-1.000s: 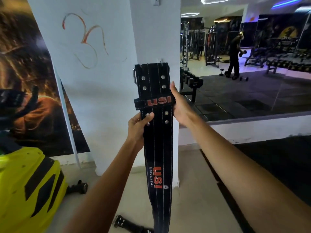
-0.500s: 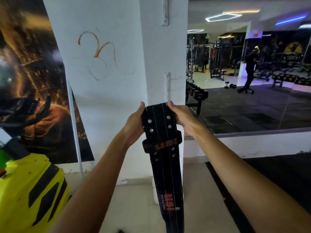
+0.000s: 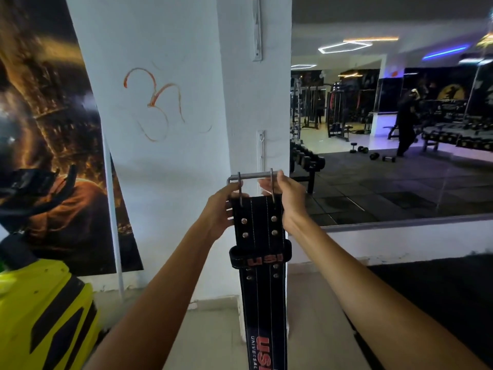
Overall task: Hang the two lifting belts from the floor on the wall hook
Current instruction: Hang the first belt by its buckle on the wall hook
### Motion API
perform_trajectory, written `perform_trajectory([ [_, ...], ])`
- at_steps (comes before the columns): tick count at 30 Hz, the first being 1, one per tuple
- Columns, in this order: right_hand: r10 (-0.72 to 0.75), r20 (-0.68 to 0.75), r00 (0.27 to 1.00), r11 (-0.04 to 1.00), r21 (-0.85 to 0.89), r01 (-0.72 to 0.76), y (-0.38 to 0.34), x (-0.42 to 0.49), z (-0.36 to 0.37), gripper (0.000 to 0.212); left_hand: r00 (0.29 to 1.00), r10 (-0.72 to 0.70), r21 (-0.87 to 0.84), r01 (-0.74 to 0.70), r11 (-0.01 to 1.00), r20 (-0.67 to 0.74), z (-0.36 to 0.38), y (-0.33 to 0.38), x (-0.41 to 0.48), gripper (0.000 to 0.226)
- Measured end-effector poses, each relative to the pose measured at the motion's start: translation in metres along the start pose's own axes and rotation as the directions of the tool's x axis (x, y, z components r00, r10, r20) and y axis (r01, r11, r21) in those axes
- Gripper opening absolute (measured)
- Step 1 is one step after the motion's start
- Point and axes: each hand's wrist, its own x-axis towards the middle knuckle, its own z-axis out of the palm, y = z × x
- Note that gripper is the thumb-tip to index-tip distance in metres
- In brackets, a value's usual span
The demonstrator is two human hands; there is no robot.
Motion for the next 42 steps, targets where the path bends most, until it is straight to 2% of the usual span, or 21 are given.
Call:
perform_trajectory([
  [2, 0.000, -0.033, 0.999, 1.000, -0.006, 0.000, -0.003, 0.001, -0.002, 0.030, 0.987, -0.067, 0.086, 0.055, 0.995, 0.146, -0.009, 0.001, -0.002, 0.028],
  [4, 0.023, -0.042, 0.999, 1.000, -0.019, -0.024, -0.003, 0.001, -0.001, 0.030, 0.962, -0.066, 0.181, 0.018, 0.983, 0.266, -0.014, 0.001, -0.005, 0.022],
  [6, 0.044, -0.046, 0.998, 0.998, -0.033, -0.046, -0.004, -0.002, 0.002, 0.030, 0.962, 0.007, 0.247, -0.077, 0.966, 0.272, -0.013, -0.003, -0.008, 0.018],
  [8, 0.061, -0.043, 0.997, 0.997, -0.036, -0.062, -0.003, -0.005, 0.005, 0.031, 0.969, 0.163, 0.278, -0.211, 0.937, 0.183, -0.008, -0.011, -0.008, 0.014],
  [9, 0.069, -0.035, 0.997, 0.997, -0.033, -0.070, -0.003, -0.006, 0.005, 0.031, 0.960, 0.265, 0.314, -0.280, 0.907, 0.092, -0.003, -0.015, -0.007, 0.016],
  [11, 0.080, 0.000, 0.997, 0.996, -0.043, -0.080, -0.003, -0.010, 0.009, 0.032, 0.877, 0.455, 0.377, -0.374, 0.847, -0.153, 0.007, -0.023, -0.004, 0.029],
  [13, 0.098, 0.045, 0.994, 0.990, -0.109, -0.092, -0.002, -0.016, 0.013, 0.032, 0.775, 0.527, 0.365, -0.405, 0.838, -0.349, 0.017, -0.028, -0.001, 0.043],
  [14, 0.125, 0.056, 0.991, 0.984, -0.136, -0.116, -0.002, -0.017, 0.013, 0.033, 0.744, 0.537, 0.363, -0.410, 0.837, -0.397, 0.021, -0.030, 0.000, 0.046],
  [17, 0.306, 0.102, 0.947, 0.930, -0.245, -0.274, -0.008, -0.010, 0.004, 0.041, 0.707, 0.557, 0.398, -0.404, 0.824, -0.436, 0.028, -0.037, 0.003, 0.046],
  [19, 0.406, 0.207, 0.890, 0.896, -0.283, -0.343, -0.010, -0.002, -0.005, 0.036, 0.688, 0.566, 0.412, -0.401, 0.818, -0.455, 0.028, -0.038, 0.006, 0.047],
  [21, 0.427, 0.307, 0.851, 0.893, -0.289, -0.344, -0.012, 0.004, -0.011, 0.020, 0.677, 0.561, 0.413, -0.391, 0.822, -0.476, 0.027, -0.036, 0.013, 0.047],
  [23, 0.408, 0.330, 0.851, 0.900, -0.301, -0.315, -0.009, 0.009, -0.013, 0.021, 0.673, 0.560, 0.411, -0.390, 0.824, -0.484, 0.027, -0.032, 0.020, 0.046],
  [27, 0.239, 0.247, 0.939, 0.923, -0.357, -0.141, -0.007, 0.019, -0.007, 0.027, 0.679, 0.553, 0.381, -0.406, 0.831, -0.483, 0.035, -0.020, 0.035, 0.047],
  [30, -0.059, 0.160, 0.985, 0.910, -0.398, 0.119, -0.011, 0.035, -0.004, 0.044, 0.677, 0.576, 0.374, -0.441, 0.816, -0.459, 0.042, -0.002, 0.052, 0.047],
  [32, -0.251, 0.101, 0.963, 0.848, -0.457, 0.268, -0.017, 0.050, -0.001, 0.044, 0.642, 0.633, 0.399, -0.493, 0.773, -0.433, 0.049, 0.013, 0.062, 0.048],
  [33, -0.304, 0.070, 0.950, 0.817, -0.494, 0.298, -0.020, 0.056, -0.001, 0.043, 0.629, 0.655, 0.416, -0.508, 0.754, -0.419, 0.052, 0.020, 0.064, 0.048],
  [36, -0.415, 0.060, 0.908, 0.767, -0.512, 0.385, -0.031, 0.094, 0.009, 0.043, 0.585, 0.710, 0.473, -0.534, 0.701, -0.393, 0.057, 0.052, 0.090, 0.048],
  [42, -0.586, 0.061, 0.808, 0.679, -0.508, 0.530, -0.061, 0.211, 0.062, 0.041, 0.459, 0.778, 0.515, -0.584, 0.628, -0.429, 0.043, 0.136, 0.186, 0.048],
])
